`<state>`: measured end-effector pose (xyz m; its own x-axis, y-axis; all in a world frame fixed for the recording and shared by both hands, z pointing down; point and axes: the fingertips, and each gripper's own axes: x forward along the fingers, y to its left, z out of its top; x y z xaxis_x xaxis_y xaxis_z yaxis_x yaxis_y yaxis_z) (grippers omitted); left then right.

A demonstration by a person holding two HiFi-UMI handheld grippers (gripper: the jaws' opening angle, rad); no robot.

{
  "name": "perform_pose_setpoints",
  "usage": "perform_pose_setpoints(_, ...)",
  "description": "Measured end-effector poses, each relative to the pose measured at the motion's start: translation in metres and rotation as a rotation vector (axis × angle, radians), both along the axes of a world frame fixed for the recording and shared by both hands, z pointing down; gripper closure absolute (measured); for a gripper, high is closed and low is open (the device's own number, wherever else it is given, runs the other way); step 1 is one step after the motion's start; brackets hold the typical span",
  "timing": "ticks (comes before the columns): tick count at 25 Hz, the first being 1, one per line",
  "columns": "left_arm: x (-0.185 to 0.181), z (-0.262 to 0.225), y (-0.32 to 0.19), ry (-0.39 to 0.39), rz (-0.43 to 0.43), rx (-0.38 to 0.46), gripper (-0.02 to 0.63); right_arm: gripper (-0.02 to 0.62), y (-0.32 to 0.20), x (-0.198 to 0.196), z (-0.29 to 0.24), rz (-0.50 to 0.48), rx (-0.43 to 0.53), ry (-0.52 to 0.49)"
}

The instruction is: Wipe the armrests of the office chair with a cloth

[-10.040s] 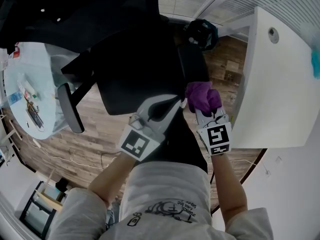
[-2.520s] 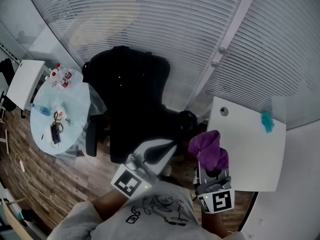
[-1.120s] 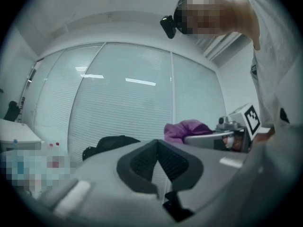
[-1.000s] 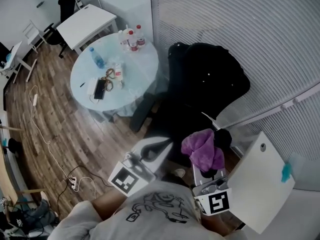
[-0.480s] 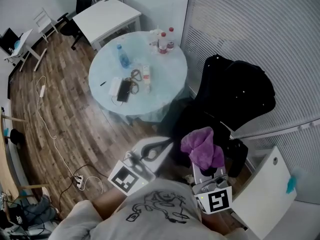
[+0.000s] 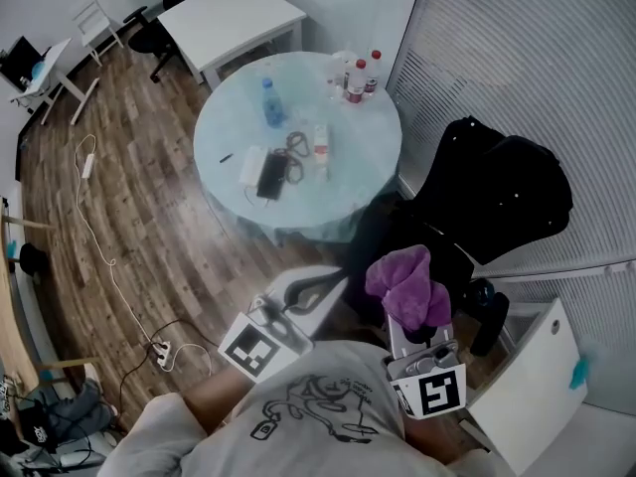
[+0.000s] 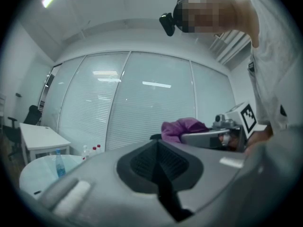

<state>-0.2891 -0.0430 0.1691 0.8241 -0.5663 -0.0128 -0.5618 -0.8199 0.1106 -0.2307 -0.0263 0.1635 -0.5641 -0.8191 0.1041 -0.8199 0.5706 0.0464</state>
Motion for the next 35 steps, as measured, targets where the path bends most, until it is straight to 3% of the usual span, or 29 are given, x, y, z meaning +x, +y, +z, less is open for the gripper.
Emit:
perform_pose_setpoints(9,-0.012,0.001,-0.016,0.031,-0.004,-0.011,0.604,0.554,-0.019,-0.015,0.007,-0.004,-0.016,0.011)
perform_pose_setpoints(23,0.019,0.015,-0.05,0.02,0.001,-0.038,0.604,0.554,-0.052,0.013,0.025,-0.002,-0.06,0.016)
perform_pose_setpoints(35,0.029,0.075,-0.074,-0.017,0.009,-0.11,0.604,0.554,-0.084,0.024,0.074,-0.03,-0.13,0.0)
